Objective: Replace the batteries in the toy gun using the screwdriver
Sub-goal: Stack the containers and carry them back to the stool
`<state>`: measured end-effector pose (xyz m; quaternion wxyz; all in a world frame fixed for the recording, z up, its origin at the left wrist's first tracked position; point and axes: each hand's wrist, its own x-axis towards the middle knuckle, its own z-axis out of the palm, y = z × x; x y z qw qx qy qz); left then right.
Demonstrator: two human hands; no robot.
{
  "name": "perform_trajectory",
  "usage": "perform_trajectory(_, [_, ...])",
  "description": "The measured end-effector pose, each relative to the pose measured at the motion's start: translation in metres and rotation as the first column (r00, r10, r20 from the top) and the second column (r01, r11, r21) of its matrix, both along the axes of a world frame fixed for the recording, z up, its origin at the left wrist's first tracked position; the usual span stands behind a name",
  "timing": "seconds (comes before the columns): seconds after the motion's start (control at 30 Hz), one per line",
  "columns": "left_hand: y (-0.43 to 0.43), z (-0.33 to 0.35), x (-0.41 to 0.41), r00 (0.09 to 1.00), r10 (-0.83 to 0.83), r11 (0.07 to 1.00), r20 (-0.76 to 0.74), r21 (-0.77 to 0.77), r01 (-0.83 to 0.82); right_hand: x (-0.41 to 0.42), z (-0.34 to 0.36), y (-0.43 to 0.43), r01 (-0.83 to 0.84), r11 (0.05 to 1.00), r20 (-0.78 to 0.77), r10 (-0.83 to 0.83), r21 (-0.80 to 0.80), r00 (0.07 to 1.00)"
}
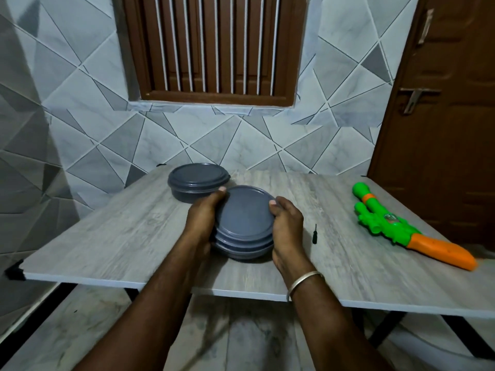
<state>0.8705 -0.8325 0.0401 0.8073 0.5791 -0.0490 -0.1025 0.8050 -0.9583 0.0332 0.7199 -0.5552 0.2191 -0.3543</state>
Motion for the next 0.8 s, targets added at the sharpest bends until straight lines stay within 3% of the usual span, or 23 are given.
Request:
perform_trajectory(0.13, [-0.002,0.019,-0.001,0.998,-0.064,0.998,0.011,0.008,0.064,0.003,0.006,-0.004,0.039,0.999,0.087,-0.041,0.024,0.995])
perform_trajectory(0.33, [-0.011,0.009,-0.005,0.998,0.042,0.996,0.038,0.073,-0.045,0.007,-0.009,-0.008,-0.002,0.998,-0.009,0.002,0.055,1.0])
perform_trajectory(0.5, [-0.012,-0.001,-0.012,0.997,0.054,0.997,-0.052,0.063,-0.05,0.004,-0.014,-0.009,0.009,0.999,-0.069,-0.006,0.039,0.998])
perform_trajectory(0.8, [-0.005,0.002,-0.023,0.984,-0.172,0.984,-0.049,0.046,0.174,-0.002,-0.016,-0.014,-0.05,0.997,-0.067,0.054,0.053,0.996])
